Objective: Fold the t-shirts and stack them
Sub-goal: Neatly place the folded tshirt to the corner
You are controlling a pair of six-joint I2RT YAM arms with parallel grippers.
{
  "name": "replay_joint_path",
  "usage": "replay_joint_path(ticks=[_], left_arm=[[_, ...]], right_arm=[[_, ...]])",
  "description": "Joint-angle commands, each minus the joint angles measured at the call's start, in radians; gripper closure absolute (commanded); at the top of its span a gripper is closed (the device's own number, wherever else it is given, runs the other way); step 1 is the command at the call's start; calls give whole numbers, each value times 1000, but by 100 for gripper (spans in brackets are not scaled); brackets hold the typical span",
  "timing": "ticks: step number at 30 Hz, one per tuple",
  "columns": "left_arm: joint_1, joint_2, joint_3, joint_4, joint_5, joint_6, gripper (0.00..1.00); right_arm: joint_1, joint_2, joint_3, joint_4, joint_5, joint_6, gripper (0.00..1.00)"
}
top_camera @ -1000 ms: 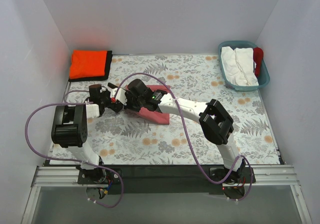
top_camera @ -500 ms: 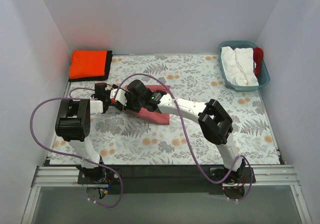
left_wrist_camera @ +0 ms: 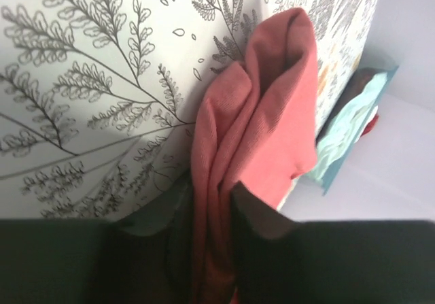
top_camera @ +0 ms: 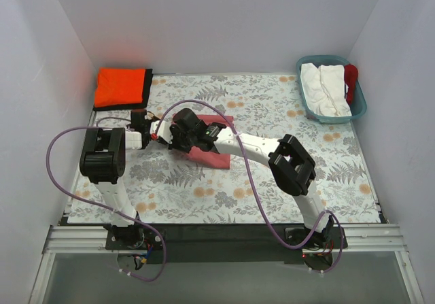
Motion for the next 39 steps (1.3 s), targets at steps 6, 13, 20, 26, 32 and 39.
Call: replay_joint_path(ticks=[6, 13, 20, 26, 32, 39], left_arm=[[-1, 27, 145, -80, -18, 181, 100], [8, 116, 515, -440, -123, 555, 100], [20, 269, 887, -596, -274, 834, 100], [71, 408, 1214, -627, -279, 989, 100], [84, 493, 1429, -624, -334, 1039, 100], [84, 464, 1435, -557, -357, 1123, 100]], right_arm=[[-5, -22, 33, 20, 11, 58, 72], [-94, -150, -81, 20, 2, 109, 33], [-208, -314, -258, 9, 4, 131, 2], [-265, -384, -371, 0, 17, 131, 2], [-286, -427, -425, -6, 19, 134, 1], [-292, -450, -464, -8, 16, 135, 2]])
